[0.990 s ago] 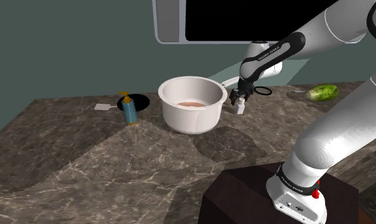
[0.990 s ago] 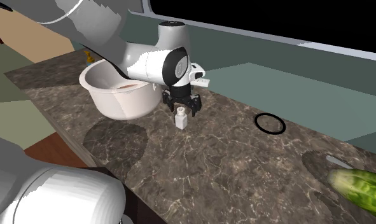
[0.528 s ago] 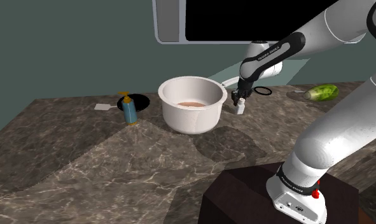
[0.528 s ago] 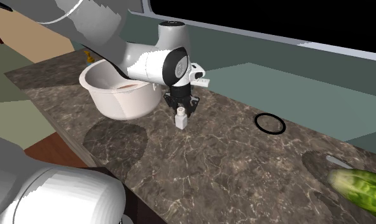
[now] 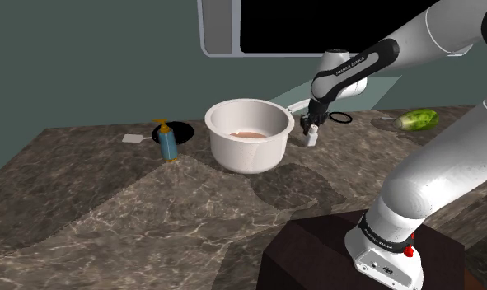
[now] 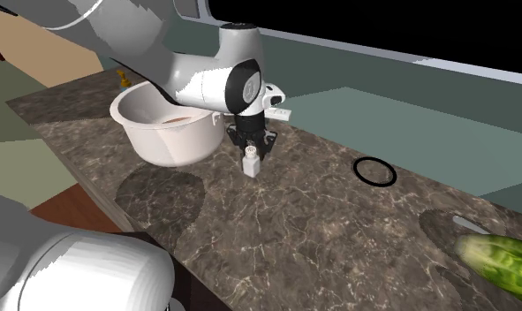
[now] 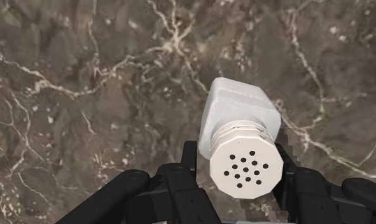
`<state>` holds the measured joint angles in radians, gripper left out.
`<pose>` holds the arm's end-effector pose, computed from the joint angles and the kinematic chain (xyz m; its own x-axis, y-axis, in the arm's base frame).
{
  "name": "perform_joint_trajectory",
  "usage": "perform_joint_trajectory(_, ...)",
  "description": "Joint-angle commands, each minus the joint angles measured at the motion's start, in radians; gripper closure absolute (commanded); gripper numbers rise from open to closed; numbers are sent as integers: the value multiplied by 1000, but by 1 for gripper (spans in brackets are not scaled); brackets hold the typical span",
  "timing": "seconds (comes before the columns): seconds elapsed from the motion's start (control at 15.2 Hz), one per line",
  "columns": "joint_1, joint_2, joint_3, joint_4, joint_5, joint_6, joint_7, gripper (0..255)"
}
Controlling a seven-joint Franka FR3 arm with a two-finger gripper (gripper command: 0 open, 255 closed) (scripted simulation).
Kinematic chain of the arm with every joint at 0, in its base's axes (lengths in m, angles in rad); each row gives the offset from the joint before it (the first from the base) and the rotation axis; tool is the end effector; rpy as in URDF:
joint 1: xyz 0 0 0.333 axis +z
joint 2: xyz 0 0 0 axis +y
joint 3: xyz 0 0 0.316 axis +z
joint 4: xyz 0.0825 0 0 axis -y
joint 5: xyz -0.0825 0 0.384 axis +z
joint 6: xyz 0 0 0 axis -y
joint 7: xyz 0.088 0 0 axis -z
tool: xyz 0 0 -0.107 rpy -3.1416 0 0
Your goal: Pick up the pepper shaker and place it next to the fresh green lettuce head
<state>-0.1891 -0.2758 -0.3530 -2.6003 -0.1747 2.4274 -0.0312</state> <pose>0.3687 -0.2188 0.3524 0.9271 -0.3641 0.0893 -0.3682 -0.9291 0.0343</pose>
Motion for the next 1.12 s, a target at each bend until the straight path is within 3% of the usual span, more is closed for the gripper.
perform_joint_trajectory(0.0,-1,-19,4,11,-3,-30,2,255)
perform_joint_trajectory(1.06,-5,-140,37,138,-5,-277,9,255)
